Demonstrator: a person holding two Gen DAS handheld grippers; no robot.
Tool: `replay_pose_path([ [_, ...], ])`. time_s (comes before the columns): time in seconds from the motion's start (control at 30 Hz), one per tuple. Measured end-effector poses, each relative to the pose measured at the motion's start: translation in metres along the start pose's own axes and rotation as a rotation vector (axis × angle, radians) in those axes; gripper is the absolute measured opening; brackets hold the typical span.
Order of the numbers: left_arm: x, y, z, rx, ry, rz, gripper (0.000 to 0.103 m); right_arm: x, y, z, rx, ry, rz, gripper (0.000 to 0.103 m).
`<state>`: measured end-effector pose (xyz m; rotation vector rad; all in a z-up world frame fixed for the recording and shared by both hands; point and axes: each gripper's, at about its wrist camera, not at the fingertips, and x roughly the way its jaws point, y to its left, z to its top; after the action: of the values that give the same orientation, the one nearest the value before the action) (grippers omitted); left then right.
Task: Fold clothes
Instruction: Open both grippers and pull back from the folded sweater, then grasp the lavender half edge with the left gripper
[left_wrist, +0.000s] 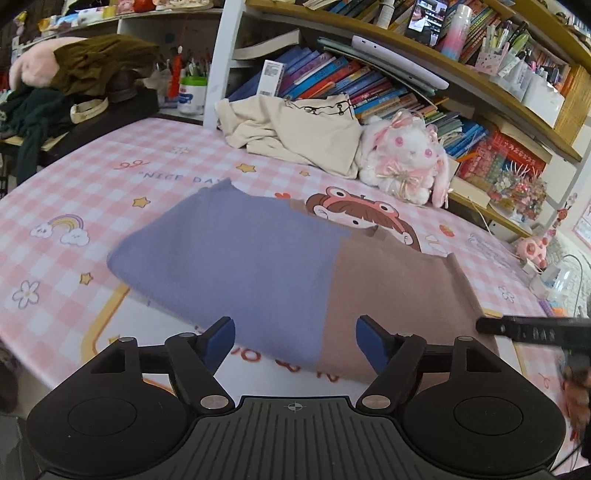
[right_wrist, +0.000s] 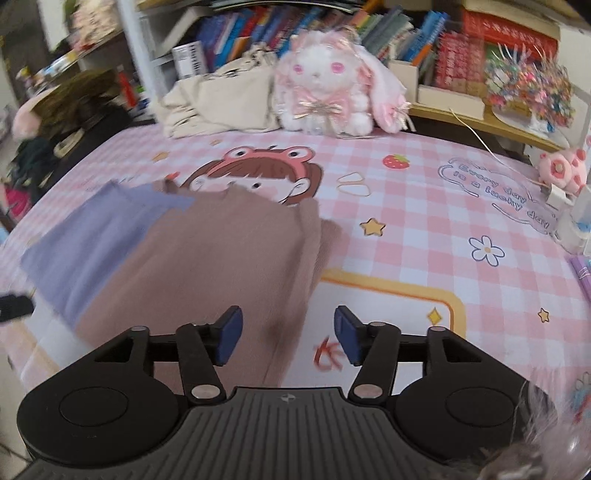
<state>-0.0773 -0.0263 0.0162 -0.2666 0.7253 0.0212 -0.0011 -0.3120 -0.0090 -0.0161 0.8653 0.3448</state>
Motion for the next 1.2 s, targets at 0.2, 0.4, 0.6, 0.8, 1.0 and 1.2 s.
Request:
replay_pose_path([
  [0.2, -0.005, -0.013, -0.012, 0.005, 0.025, 0.033, 0.086, -0.018, 0.012, -0.022, -0.087, 0.017, 0.022, 0.079],
  [0.4, -0.007, -0.015, -0.024, -0.020, 0.078, 0.048, 0.091, -0.018, 0.025, -0.037, -0.149, 0.060, 0.037, 0.086],
  [0.6, -0.006, 0.000, -0.029, -0.099, 0.120, 0.034, 0.091, -0.023, 0.041, -0.047, -0.208, 0.072, 0.050, 0.086],
  [0.8, 0.007, 0.043, -0.023, -0.334, 0.140, -0.038, 0.091, -0.023, 0.054, -0.046, -0.226, 0.067, 0.019, 0.086],
  [1.0, 0.016, 0.085, -0.021, -0.520, 0.131, -0.070, 0.090, -0.021, 0.068, -0.042, -0.212, 0.070, -0.019, 0.086],
  [1.2, 0.028, 0.118, -0.015, -0.659, 0.133, -0.114, 0.089, -0.017, 0.082, -0.036, -0.196, 0.064, -0.058, 0.086],
])
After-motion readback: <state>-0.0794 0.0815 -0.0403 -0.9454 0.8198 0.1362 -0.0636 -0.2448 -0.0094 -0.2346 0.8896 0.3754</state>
